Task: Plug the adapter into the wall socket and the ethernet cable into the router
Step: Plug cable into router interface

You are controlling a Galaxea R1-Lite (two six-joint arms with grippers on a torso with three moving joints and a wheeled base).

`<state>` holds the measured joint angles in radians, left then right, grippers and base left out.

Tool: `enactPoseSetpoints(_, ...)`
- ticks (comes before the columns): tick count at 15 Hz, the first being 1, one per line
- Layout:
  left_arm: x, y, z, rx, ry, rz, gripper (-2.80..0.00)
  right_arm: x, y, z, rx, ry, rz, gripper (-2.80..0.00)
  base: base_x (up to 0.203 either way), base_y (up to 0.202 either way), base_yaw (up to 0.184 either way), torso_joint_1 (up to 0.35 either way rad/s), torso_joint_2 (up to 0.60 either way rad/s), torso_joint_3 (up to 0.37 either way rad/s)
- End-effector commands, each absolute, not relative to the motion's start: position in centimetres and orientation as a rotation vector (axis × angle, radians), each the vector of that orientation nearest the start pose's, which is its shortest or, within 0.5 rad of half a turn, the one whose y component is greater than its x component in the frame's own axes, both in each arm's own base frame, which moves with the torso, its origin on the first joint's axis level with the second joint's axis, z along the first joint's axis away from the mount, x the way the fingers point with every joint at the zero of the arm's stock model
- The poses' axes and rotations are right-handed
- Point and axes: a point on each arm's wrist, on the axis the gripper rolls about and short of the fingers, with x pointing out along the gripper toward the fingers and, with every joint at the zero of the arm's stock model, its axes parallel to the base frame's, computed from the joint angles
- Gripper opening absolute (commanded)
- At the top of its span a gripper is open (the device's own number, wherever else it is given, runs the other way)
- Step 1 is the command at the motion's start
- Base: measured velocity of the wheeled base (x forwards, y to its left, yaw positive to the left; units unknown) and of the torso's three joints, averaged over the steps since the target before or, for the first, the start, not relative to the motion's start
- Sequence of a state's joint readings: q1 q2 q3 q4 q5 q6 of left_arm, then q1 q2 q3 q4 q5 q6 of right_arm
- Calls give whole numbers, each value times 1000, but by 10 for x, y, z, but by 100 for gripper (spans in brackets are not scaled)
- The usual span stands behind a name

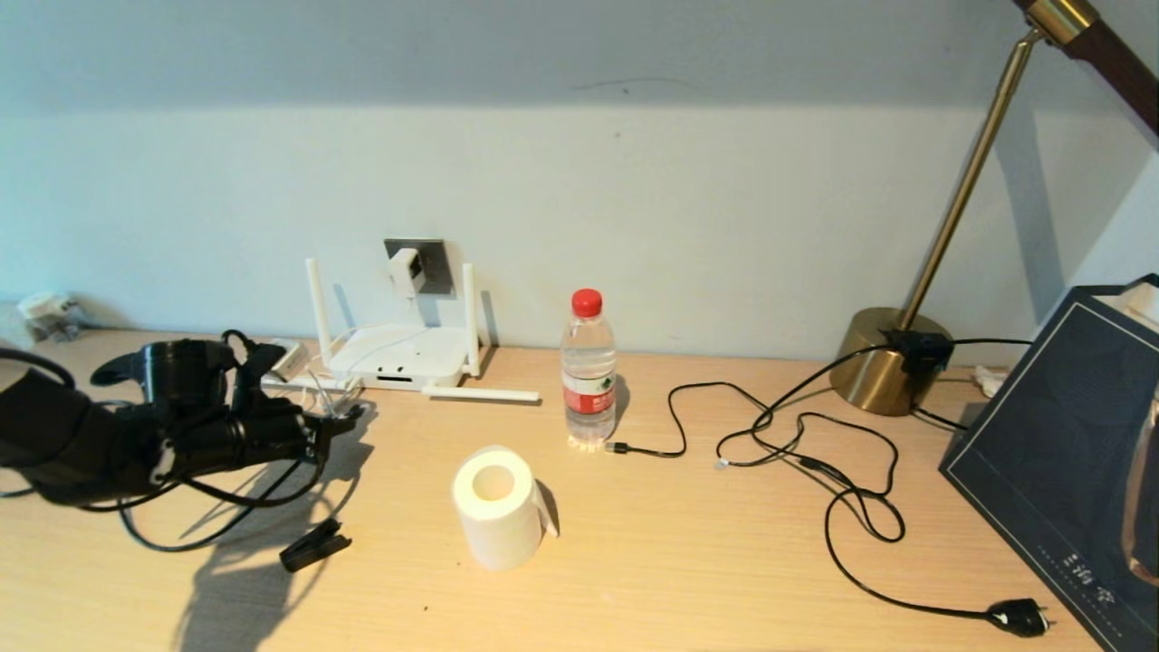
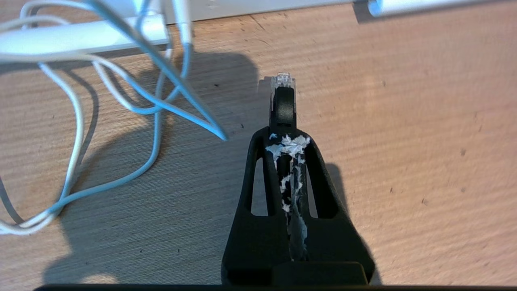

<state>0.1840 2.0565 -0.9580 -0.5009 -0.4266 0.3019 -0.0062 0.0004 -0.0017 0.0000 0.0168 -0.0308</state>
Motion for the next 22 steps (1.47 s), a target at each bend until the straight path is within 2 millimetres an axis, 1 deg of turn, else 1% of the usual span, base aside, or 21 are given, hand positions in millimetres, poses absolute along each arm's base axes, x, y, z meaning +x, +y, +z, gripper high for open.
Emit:
enactPoseSetpoints(1,372,60,95,23,525,-295,-280,-23,1,76,-31,-2,11,0,0,0,0,0,0,0)
enactPoseSetpoints(4,374,58,96,-60,532,-277,-280,-23,1,76,-31,-2,12,0,0,0,0,0,0,0)
enactPoseSetpoints(7,373,43,91,-136,559,-287,-280,-23,1,76,-31,-2,11,0,0,0,0,0,0,0)
enactPoseSetpoints(10,374,35,83,-114,555,-257,-280,-23,1,76,-31,-2,11,0,0,0,0,0,0,0)
enactPoseSetpoints(14,387,28,59,-51,417,-141,-280,-23,1,76,-31,-2,12,0,0,0,0,0,0,0)
enactPoseSetpoints(16,388,26,58,-64,395,-108,-280,-23,1,76,-31,-2,11,0,0,0,0,0,0,0)
enactPoseSetpoints(22,393,22,63,-76,371,-115,-280,-23,1,76,-31,-2,11,0,0,0,0,0,0,0)
